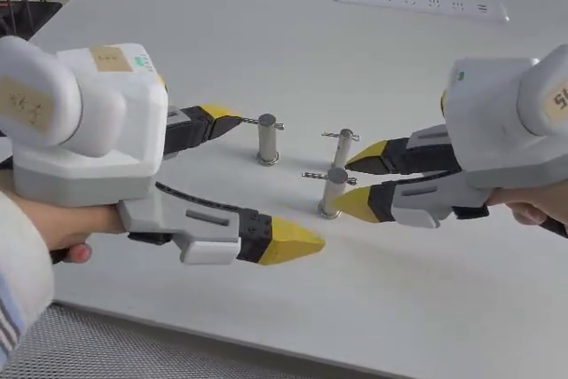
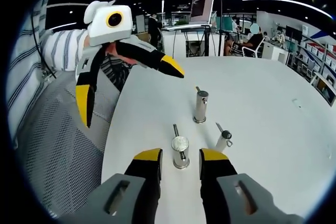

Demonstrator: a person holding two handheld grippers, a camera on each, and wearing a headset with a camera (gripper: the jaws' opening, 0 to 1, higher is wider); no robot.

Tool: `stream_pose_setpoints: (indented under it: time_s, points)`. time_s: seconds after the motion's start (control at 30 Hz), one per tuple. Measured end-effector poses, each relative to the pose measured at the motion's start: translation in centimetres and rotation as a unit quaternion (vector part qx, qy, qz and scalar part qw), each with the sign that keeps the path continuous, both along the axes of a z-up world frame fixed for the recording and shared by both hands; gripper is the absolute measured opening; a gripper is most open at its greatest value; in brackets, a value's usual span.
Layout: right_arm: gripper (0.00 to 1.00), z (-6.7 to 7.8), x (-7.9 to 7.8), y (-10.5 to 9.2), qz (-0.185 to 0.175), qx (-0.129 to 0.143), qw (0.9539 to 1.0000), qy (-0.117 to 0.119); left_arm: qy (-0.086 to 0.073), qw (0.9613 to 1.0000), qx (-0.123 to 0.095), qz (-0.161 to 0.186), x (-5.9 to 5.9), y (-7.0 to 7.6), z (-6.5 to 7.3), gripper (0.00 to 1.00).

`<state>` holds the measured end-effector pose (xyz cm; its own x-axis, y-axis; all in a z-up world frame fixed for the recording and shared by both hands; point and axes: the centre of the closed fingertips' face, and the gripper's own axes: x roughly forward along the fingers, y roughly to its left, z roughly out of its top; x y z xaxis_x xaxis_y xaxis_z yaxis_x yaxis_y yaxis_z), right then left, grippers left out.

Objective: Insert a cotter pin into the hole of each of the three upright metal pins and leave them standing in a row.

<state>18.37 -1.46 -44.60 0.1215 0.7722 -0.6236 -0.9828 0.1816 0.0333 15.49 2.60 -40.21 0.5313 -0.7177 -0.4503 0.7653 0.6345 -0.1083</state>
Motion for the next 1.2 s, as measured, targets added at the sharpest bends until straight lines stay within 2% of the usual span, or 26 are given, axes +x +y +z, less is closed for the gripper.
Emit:
stream_pose_setpoints:
  time_s: [0.1,0.17,0.27,0.5,0.6,0.7,0.87,1.0,1.2]
  points:
    - [0.24,-0.3,-0.1,0.3,0.003,-0.003,1.0000,0.001,0.009,0.9999,0.006,0.001,-0.6,0.3,-0.4,0.99]
    - [0.24,-0.5,-0.1,0.5,0.004,-0.004,1.0000,0.002,0.027,0.9994,0.020,-0.006,-1.4,0.5,-1.2,0.99]
    - [0.24,-0.7,-0.1,0.8,0.006,-0.006,1.0000,0.003,0.027,0.9988,0.035,-0.022,-2.2,0.3,-1.6,0.99]
    - [0.20,-1.3,0.3,1.1,0.005,-0.008,0.9999,0.005,0.033,0.9988,0.031,-0.022,-2.6,0.0,-1.7,0.99]
    - [0.14,-1.5,0.4,1.1,0.002,-0.010,0.9999,0.009,0.040,0.9987,0.026,-0.019,-2.8,-0.1,-1.9,0.99]
    - [0.10,-1.5,0.4,1.2,0.000,-0.006,0.9999,0.011,0.039,0.9989,0.024,-0.014,-2.9,-0.2,-2.0,0.99]
    - [0.10,-1.5,0.3,1.2,0.001,-0.004,0.9999,0.011,0.040,0.9990,0.021,-0.005,-3.0,-0.2,-2.1,0.99]
    - [0.09,-1.5,0.2,1.2,0.005,-0.006,0.9999,0.009,0.047,0.9986,0.024,-0.001,-3.2,-0.1,-2.3,0.99]
    - [0.09,-1.4,0.3,1.1,0.006,-0.007,1.0000,-0.003,0.044,0.9987,0.024,0.004,-3.3,0.1,-2.3,0.99]
